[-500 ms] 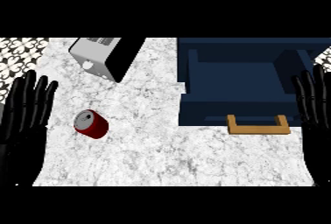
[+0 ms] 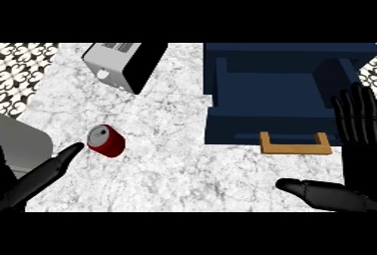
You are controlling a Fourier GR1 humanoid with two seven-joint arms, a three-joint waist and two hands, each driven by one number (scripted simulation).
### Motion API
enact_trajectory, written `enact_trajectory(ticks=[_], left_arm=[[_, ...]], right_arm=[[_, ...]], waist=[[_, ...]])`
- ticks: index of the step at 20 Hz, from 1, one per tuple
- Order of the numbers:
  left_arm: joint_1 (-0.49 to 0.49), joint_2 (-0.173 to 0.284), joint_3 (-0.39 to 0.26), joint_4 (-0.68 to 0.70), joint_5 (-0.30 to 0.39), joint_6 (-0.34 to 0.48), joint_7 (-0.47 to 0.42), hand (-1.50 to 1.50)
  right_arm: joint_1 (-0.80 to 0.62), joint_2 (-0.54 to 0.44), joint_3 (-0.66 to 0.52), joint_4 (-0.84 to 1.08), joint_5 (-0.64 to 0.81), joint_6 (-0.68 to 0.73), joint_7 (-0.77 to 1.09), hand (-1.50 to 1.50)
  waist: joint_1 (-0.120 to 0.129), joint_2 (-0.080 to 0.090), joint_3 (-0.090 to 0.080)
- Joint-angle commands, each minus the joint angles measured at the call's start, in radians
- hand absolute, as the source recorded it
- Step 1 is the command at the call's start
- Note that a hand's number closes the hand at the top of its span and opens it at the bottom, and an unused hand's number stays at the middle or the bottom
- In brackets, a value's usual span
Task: Pick up the can, place it into the drawer and close the drawer
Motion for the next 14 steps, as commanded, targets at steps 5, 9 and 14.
enact_trajectory(ticks=[5,9,14], left_arm=[[0.102,-0.007,-0.248,-0.022,-0.264,0.496,0.307,-1.5],[0.008,-0.007,-0.331,-0.025,-0.54,0.563,0.554,-1.5],[-0.126,-0.007,-0.294,0.118,-0.618,0.555,0.657,-1.5]], right_arm=[[0.051,-0.008,-0.038,0.013,-0.034,0.0,0.081,-1.5],[0.079,-0.012,-0.041,-0.015,-0.038,0.007,0.087,-1.5],[0.051,-0.062,-0.132,-0.03,-0.129,0.046,0.129,-1.5]], waist=[[-0.022,-0.008,0.001],[-0.025,-0.008,0.002],[-0.023,-0.008,-0.001]])
